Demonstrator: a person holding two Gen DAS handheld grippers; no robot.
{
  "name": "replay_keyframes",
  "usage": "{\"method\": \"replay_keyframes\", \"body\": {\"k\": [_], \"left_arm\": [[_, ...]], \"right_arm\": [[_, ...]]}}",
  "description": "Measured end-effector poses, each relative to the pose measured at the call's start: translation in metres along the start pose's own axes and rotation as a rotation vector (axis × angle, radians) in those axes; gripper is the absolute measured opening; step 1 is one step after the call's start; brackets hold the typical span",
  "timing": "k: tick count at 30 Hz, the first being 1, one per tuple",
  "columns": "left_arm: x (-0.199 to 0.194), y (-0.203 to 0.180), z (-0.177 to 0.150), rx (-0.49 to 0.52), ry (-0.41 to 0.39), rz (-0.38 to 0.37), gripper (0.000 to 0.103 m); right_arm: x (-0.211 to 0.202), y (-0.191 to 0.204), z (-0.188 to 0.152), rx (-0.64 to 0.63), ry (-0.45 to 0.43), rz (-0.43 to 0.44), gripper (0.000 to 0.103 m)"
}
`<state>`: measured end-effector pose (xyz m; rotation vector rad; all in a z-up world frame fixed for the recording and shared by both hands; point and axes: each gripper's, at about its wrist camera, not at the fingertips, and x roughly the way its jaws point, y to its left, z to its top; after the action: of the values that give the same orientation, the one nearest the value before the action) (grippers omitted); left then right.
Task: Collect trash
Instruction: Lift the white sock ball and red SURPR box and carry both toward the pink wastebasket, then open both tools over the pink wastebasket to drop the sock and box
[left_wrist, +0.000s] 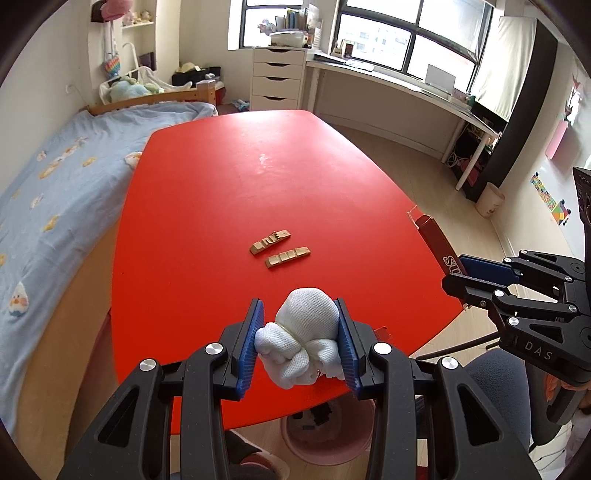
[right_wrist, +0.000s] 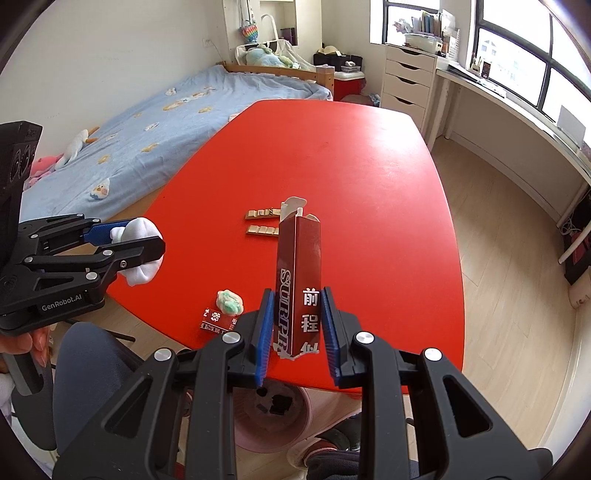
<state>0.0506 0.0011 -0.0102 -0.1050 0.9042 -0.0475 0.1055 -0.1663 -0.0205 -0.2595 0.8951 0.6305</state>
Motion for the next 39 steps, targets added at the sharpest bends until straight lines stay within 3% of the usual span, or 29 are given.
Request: {"method": "replay_keyframes", "body": {"k": [15, 28, 39], "left_arm": [[-0.030, -0.006, -0.038, 0.021, 0.002, -0.045, 0.038], [-0.040, -0.021, -0.071, 0.042, 0.041, -0.095, 0.038], [-0.039, -0.028, -0.083, 0.043, 0.064, -0.119, 0.038]], "right_arm": [[-0.043, 0.019, -0.047, -0.052, -0.010, 0.066, 0.025], [-0.047, 0.026, -0.086, -0.038, 0.048, 0.101, 0.025], [-0.049, 0.031, -0.097, -0.048, 0.071, 0.141, 0.025]]}}
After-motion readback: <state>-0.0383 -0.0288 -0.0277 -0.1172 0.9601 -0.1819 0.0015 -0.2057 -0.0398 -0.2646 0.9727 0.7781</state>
